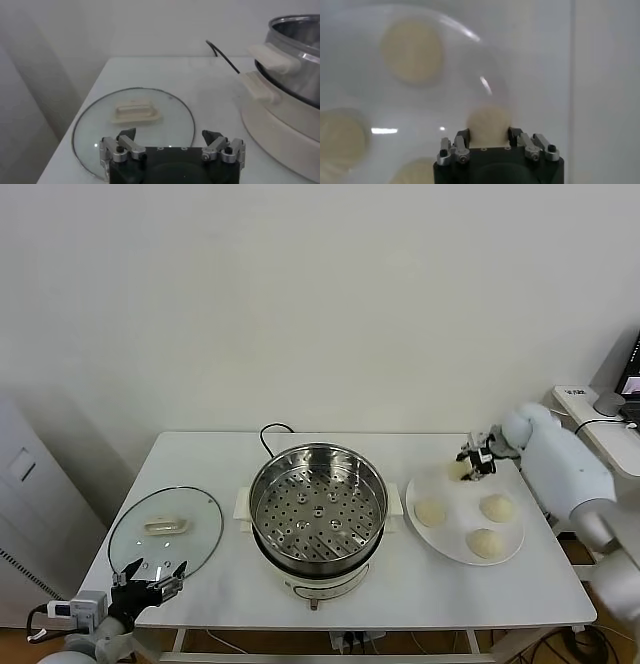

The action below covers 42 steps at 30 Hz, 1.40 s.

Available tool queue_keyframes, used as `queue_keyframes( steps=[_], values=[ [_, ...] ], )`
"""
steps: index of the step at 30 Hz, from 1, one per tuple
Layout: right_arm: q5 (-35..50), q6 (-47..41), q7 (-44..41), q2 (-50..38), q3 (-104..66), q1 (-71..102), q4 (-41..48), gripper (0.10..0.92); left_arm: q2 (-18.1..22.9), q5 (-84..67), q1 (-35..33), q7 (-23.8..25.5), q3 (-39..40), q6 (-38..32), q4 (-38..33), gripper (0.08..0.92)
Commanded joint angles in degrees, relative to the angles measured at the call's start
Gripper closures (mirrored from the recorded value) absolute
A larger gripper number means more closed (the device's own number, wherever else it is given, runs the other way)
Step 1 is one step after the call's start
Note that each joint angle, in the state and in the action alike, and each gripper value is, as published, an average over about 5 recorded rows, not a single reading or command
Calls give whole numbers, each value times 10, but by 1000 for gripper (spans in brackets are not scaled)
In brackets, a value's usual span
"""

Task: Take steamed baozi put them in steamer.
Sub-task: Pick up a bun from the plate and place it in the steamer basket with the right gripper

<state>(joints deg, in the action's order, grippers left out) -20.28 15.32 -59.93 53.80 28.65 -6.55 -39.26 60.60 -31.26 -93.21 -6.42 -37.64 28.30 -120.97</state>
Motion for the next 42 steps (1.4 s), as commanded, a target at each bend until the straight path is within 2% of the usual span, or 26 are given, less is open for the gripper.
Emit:
queue_keyframes(
  steps=[1,6,11,17,27,32,42],
  values=[
    [135,11,-32,-57,121,-88,-145,525,2,1,-6,0,-2,1,-5,177],
    [188,61,-57,-36,176,-181,-189,524,1,4,-13,0,-2,0,-10,177],
    [218,142,-75,18,203,-230,-192,518,1,5,-19,0,-2,-3,-12,177],
    [222,242,-89,86,227,-247,-202,518,6,7,-24,0,-2,-4,-16,177],
    [166,342,-90,125,246,-221,-283,516,9,9,-33,0,-4,-6,-16,177],
    [106,347,-104,131,244,-195,-307,516,12,10,-35,0,-6,-8,-16,177],
    [-6,347,-112,162,200,-120,-293,516,15,13,-34,1,-5,-7,-16,177]
  ],
)
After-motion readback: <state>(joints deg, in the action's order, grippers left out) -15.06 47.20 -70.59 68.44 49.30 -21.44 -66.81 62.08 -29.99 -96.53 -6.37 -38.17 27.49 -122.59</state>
